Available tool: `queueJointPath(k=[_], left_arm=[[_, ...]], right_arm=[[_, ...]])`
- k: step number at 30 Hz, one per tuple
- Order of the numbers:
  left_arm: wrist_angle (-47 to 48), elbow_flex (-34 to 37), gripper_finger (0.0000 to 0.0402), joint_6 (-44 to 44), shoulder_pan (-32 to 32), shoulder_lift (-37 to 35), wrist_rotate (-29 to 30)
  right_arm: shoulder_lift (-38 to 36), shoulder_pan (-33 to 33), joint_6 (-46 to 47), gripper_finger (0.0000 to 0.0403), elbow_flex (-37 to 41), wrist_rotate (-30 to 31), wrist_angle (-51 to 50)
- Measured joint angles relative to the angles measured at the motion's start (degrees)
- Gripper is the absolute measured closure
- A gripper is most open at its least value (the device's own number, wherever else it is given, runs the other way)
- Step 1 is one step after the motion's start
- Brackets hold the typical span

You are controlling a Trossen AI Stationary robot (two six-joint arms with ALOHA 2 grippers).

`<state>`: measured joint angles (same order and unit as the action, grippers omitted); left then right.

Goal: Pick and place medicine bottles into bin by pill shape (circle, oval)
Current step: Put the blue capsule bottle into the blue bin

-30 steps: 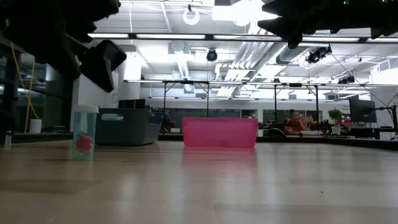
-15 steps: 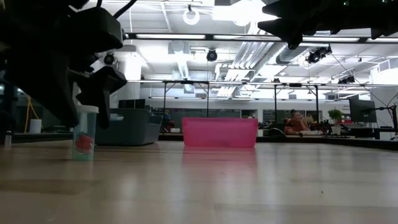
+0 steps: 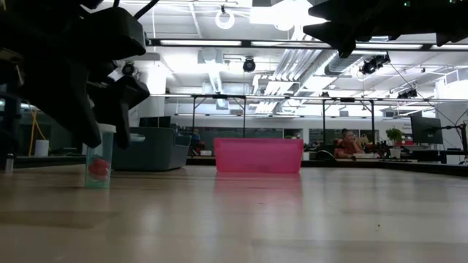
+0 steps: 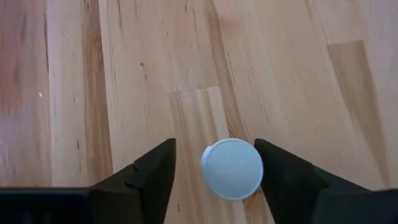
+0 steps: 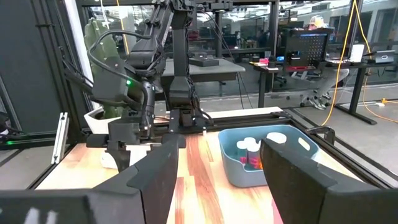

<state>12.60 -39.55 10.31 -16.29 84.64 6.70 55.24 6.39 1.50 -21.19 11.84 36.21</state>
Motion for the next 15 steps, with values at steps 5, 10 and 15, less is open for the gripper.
queueJointPath(k=[5, 10, 15], left_arm=[[0.00, 0.00, 0.0242, 0.00, 0.00, 0.00, -0.02], [0.11, 0.00, 0.0277, -0.03, 0.00, -0.21, -0.02], [0.73, -0.23, 0.0297, -2.17, 0.02, -2.84, -0.07]], right_arm=[[0.00, 0.00, 0.00, 0.0182, 0.00, 0.00, 0.00], [0.00, 0.00, 0.00, 0.0182, 0.00, 0.00, 0.00], [0.00, 0.01, 0.00, 0.0182, 0.00, 0.00, 0.00]])
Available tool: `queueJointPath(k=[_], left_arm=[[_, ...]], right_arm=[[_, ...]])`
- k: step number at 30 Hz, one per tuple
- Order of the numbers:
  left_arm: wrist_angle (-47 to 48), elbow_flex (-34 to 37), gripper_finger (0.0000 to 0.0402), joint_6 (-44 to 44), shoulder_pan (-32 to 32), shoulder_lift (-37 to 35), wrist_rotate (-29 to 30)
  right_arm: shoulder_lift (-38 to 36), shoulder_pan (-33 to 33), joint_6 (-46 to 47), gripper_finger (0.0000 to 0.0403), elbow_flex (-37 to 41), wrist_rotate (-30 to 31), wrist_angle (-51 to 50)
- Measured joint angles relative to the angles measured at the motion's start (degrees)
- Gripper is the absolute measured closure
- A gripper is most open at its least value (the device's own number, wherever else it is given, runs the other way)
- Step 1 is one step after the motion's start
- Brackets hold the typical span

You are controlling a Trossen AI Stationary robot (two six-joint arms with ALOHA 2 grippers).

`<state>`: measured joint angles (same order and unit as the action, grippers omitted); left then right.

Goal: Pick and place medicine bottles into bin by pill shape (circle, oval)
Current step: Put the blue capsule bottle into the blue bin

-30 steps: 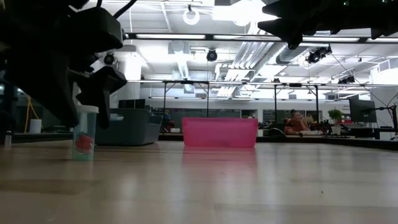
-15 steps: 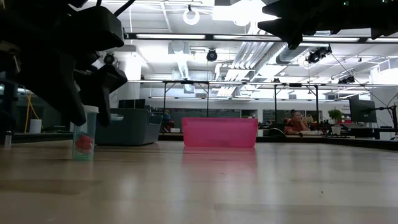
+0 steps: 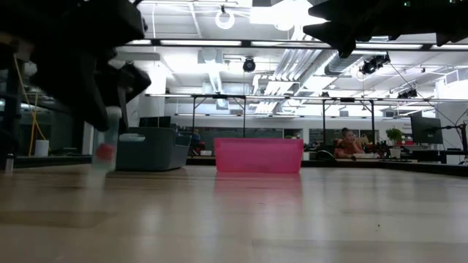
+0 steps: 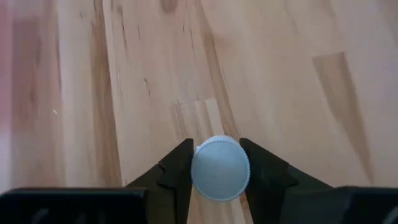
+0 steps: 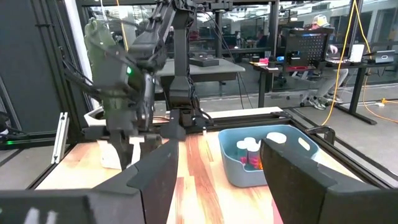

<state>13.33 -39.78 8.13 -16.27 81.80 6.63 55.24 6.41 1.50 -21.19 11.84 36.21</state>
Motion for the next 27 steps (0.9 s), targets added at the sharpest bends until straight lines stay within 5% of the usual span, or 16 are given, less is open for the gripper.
queueJointPath(k=[7, 18, 27], left_arm=[[5.07, -3.98, 0.0297, -8.03, 1.80, -9.14, 4.79], [-4.77, -3.73, 0.0295, -18.18, 12.42, -20.77, 15.80], [-28.85, 10.91, 0.0294, -11.36, 25.08, -21.03, 17.36]], right_arm=[[0.00, -0.01, 0.00, 0.0182, 0.00, 0.00, -0.01], [0.00, -0.01, 0.00, 0.0182, 0.00, 0.00, -0.39], [0.00, -0.01, 0.00, 0.0182, 0.00, 0.00, -0.42]])
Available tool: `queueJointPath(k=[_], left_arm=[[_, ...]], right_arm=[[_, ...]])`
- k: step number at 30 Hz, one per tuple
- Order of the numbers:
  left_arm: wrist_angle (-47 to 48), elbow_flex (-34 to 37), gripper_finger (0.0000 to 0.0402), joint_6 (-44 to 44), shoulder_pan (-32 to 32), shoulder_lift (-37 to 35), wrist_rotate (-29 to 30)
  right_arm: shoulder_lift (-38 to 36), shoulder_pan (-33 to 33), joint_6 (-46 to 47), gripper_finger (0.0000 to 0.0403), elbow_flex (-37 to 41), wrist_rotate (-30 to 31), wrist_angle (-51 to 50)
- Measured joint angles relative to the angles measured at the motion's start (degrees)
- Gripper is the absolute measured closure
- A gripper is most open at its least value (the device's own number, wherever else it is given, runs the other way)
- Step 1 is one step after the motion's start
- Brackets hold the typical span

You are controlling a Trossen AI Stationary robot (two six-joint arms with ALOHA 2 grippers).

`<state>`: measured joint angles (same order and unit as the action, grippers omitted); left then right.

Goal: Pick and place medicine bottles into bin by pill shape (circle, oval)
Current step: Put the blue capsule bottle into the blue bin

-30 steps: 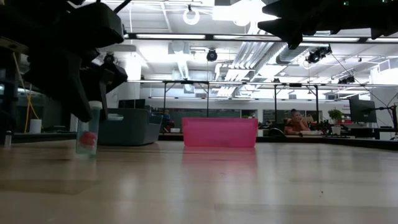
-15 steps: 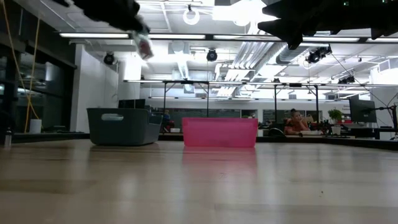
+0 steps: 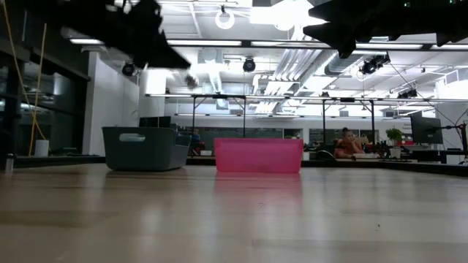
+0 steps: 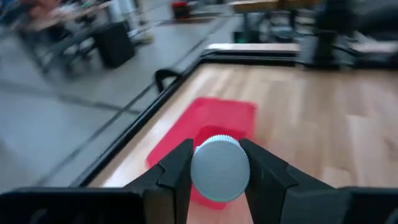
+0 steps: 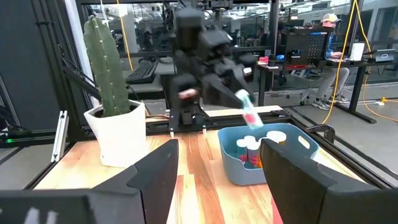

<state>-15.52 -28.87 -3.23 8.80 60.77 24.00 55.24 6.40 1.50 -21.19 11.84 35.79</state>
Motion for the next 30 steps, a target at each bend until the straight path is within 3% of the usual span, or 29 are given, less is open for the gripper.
queueJointPath(k=[8, 17, 30], left_arm=[[-0.59, 7.58, 0.0294, 17.20, 5.82, 1.18, -0.17], [2.86, 8.51, 0.0294, 22.27, 8.25, 4.59, 1.47], [5.76, 8.47, 0.0294, 25.64, 11.60, 9.39, -3.95]], right_arm=[[0.00, 0.01, -0.26, 0.0182, 0.00, 0.02, 0.00], [-0.01, 0.02, -0.01, 0.0182, 0.00, 1.74, 0.00], [0.00, 0.02, 0.00, 0.0182, 0.00, 2.14, 0.00]])
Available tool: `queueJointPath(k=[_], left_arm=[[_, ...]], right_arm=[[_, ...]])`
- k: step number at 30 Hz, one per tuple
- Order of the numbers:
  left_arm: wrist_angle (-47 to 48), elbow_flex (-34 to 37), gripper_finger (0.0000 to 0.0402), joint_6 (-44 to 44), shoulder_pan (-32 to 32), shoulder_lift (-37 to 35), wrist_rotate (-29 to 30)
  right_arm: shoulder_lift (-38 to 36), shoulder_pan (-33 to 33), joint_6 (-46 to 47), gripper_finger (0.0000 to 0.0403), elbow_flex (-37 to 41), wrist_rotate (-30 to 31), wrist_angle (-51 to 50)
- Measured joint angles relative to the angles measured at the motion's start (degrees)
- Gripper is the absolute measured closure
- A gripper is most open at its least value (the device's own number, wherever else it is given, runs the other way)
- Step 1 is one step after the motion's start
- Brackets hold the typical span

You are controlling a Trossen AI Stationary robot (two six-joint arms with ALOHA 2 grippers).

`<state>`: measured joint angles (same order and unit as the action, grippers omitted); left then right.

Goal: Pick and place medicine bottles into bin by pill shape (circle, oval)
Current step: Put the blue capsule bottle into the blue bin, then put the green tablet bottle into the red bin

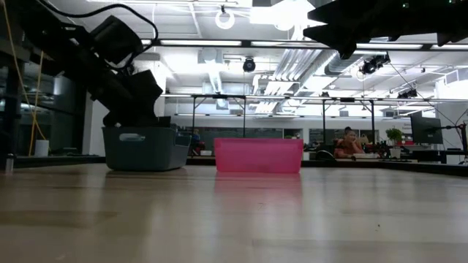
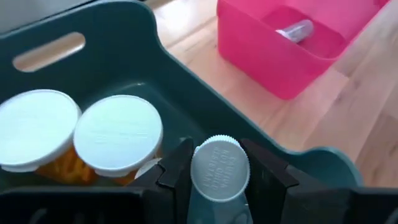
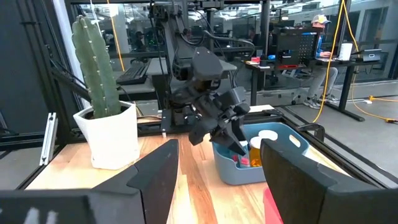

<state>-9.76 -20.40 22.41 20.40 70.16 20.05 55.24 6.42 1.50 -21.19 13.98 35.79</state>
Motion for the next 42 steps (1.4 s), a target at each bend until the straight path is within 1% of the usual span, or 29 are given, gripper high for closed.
queueJointPath(k=[9, 19, 24, 28, 31, 34, 38, 40, 42], left_arm=[[0.11, 0.00, 0.0290, -0.02, 0.26, 0.58, -0.63], [-0.08, 0.00, 0.0248, -0.05, 0.26, 0.58, -0.51], [-2.09, -0.02, 0.0228, -1.55, 0.26, 0.53, -0.34], [-2.89, -0.23, 0.0217, -3.18, 0.26, -1.07, 0.56], [-2.97, -0.79, 0.0216, -4.26, 0.20, -3.99, 0.31], [-3.46, -1.22, 0.0216, -5.09, -0.76, -8.12, -1.99], [-6.33, -1.22, 0.0216, -8.22, -3.71, -14.82, -7.02], [-9.99, -0.87, 0.0216, -10.92, -6.03, -17.82, -10.54], [-16.15, 0.69, 0.0216, -14.00, -8.51, -20.42, -14.37]], right_arm=[[0.00, 0.00, 0.00, 0.0182, 0.00, -0.01, 0.00], [0.00, 0.00, 0.00, 0.0182, 0.00, 0.00, 0.00], [0.00, 0.00, 0.00, 0.0182, 0.00, 0.00, 0.00], [0.00, 0.00, 0.00, 0.0182, 0.00, -0.01, 0.00], [0.00, 0.00, 0.00, 0.0182, 0.00, 0.00, 0.00], [0.00, 0.00, 0.00, 0.0182, 0.00, -0.02, -0.02], [-0.02, -0.02, 0.09, 0.0182, 0.00, -0.02, -0.02], [0.00, 0.00, 0.15, 0.0182, 0.00, -0.02, -0.02], [-0.01, 0.00, 0.17, 0.0182, 0.00, -0.02, -0.03]])
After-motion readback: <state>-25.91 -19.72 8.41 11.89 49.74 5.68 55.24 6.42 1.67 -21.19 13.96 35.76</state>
